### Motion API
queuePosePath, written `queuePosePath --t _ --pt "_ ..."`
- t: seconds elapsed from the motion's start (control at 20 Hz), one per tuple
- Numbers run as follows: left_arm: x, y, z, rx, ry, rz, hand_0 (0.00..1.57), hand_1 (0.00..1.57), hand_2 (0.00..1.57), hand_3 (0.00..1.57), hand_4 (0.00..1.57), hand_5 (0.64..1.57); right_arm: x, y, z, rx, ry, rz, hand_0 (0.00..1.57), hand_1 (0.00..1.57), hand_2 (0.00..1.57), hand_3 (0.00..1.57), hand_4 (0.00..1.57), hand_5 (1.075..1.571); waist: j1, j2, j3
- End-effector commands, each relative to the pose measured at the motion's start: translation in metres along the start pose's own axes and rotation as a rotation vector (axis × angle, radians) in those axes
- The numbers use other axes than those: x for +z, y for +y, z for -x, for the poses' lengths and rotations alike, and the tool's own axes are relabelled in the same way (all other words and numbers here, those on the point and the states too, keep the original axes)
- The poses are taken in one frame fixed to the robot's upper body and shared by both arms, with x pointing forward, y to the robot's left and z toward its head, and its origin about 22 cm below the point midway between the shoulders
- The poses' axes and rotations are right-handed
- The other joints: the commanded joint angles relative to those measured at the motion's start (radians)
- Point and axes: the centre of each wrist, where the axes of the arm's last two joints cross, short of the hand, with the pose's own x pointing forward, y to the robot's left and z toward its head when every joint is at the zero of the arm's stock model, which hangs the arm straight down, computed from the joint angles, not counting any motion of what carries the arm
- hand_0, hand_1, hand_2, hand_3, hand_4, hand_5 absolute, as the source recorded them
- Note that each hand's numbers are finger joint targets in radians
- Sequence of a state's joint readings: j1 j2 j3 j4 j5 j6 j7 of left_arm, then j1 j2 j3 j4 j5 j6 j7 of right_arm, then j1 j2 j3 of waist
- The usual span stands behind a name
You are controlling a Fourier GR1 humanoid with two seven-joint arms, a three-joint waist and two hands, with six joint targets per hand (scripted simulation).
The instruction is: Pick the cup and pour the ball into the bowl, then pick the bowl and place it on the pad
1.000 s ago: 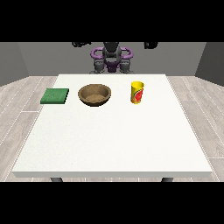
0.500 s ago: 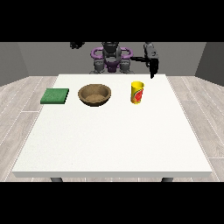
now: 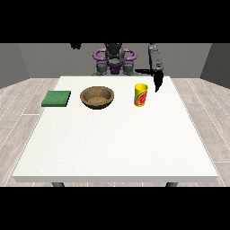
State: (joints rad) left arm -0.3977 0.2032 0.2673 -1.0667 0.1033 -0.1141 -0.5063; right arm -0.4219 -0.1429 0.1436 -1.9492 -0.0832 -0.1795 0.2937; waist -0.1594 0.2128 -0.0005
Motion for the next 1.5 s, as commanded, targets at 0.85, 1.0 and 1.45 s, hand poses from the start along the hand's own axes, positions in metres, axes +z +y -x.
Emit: queuePosePath --t 0.85,1.0,1.45 --pt "0.009 0.032 0.052 -0.030 -0.039 -0.169 0.00 0.00 0.00 0.00 0.00 1.409 0.047 -0.050 -0.042 0.030 -0.122 -0.083 0.00 0.00 0.00 0.00 0.00 1.567 -0.148 0.116 -0.0003" --pt "0.012 0.047 0.045 -0.245 -0.126 -0.162 1.32 1.32 1.57 1.57 0.93 1.560 0.039 -0.058 -0.057 0.012 -0.142 -0.070 0.00 0.00 0.00 0.00 0.00 1.561 -0.162 0.118 0.0003" --pt "0.018 0.001 0.064 -0.388 -0.072 -0.120 1.34 1.34 1.57 1.57 1.05 1.478 0.042 -0.100 -0.035 0.001 -0.046 -0.025 0.00 0.00 0.00 0.00 0.11 1.559 -0.140 0.041 0.0012"
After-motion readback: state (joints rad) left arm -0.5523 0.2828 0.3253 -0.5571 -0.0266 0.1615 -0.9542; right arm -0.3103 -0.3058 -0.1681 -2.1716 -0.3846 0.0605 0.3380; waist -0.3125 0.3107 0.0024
